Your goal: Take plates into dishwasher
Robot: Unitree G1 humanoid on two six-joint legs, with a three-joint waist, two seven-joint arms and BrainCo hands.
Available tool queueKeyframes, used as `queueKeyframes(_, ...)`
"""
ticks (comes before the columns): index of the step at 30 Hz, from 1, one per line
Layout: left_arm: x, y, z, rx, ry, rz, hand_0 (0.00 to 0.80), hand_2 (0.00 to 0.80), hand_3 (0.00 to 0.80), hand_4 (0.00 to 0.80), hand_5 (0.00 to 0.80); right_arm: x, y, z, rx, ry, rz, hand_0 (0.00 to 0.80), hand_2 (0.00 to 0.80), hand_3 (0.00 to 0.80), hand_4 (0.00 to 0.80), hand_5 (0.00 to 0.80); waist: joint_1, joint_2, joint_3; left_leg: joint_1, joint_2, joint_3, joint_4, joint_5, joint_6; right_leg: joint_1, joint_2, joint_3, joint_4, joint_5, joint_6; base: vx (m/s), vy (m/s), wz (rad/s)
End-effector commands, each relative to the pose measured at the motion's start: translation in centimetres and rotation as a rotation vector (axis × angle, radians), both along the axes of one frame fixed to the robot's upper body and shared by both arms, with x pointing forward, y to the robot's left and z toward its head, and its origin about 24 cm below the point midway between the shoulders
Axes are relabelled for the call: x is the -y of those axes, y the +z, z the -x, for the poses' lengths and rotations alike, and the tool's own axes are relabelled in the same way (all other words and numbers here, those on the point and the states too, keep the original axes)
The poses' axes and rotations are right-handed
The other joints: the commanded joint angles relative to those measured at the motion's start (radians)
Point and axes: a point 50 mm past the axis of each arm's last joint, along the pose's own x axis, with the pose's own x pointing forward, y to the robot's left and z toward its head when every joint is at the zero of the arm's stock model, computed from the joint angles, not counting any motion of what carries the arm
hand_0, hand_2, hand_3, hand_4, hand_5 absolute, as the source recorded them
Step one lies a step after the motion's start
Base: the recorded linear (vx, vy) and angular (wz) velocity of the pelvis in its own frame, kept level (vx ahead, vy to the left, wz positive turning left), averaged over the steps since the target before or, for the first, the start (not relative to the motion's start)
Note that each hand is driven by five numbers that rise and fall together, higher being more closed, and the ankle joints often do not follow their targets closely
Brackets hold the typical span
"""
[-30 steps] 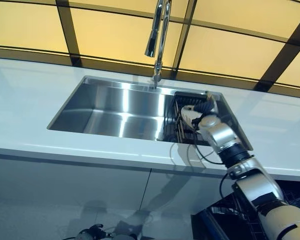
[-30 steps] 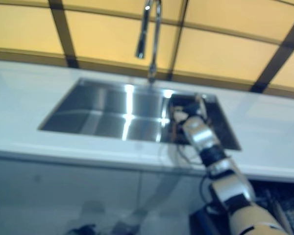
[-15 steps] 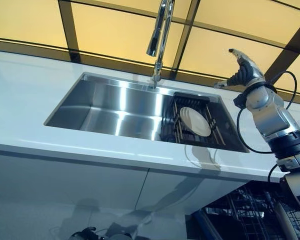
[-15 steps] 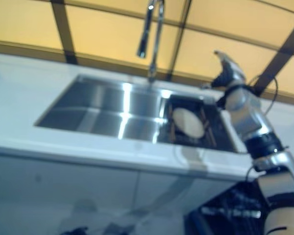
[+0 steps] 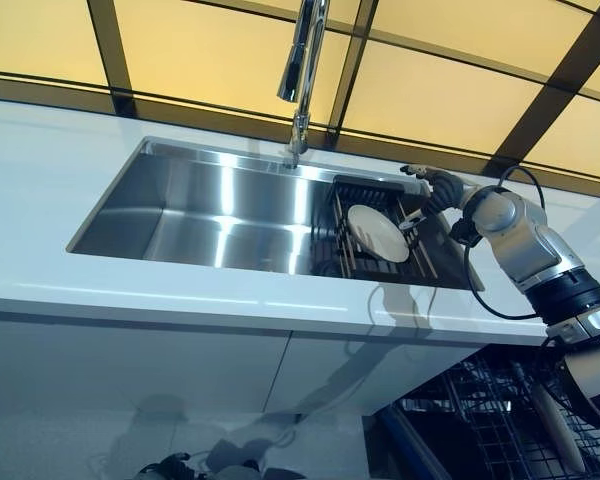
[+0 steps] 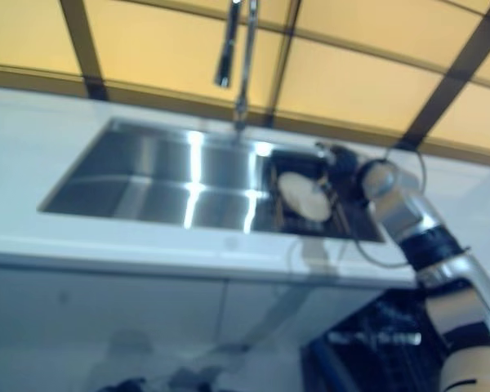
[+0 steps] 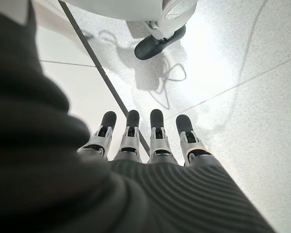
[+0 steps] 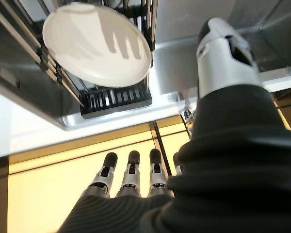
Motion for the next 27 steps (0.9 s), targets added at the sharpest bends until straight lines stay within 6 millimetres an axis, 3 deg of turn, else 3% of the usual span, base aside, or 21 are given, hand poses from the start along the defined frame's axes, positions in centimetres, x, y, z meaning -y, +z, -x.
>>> queueKeyframes(1,0.4,0.4,-1.8,0.05,-0.024,0.007,0.0,0.0,0.0,0.0,0.0,0.9,3.0,-0.4,0.096,-0.055,-0.019,0.0,0.0,0.0,0.0,0.0,-0.01,0.007,0.008,0.018,-0.007,0.018,-0.002,-0.093,-0.038,-0.089,-0.051,0.042,0.039,0.037,0.0,0.0,0.0,0.0)
queueKeyframes(17,1.1,0.2,-1.6,0.042,-0.064,0.023,0.0,0.0,0.0,0.0,0.0,1.1,-0.7,-0.5,0.032,-0.139,-0.046,0.0,0.0,0.0,0.0,0.0,0.001,0.022,0.029,0.013,-0.008,0.004,-0.002,-0.092,-0.04,-0.107,-0.061,0.033,0.037,0.046,0.007,0.019,-0.006,0.03)
queueKeyframes(27,1.5,0.0,-0.9,0.026,-0.088,0.035,0.0,0.0,0.0,0.0,0.0,1.6,-1.4,-0.5,0.063,-0.197,-0.053,0.0,0.0,0.0,0.0,0.0,0.003,0.038,0.048,0.004,-0.006,-0.012,-0.002,-0.088,-0.043,-0.134,-0.068,0.038,0.052,0.049,0.007,0.057,-0.012,0.08)
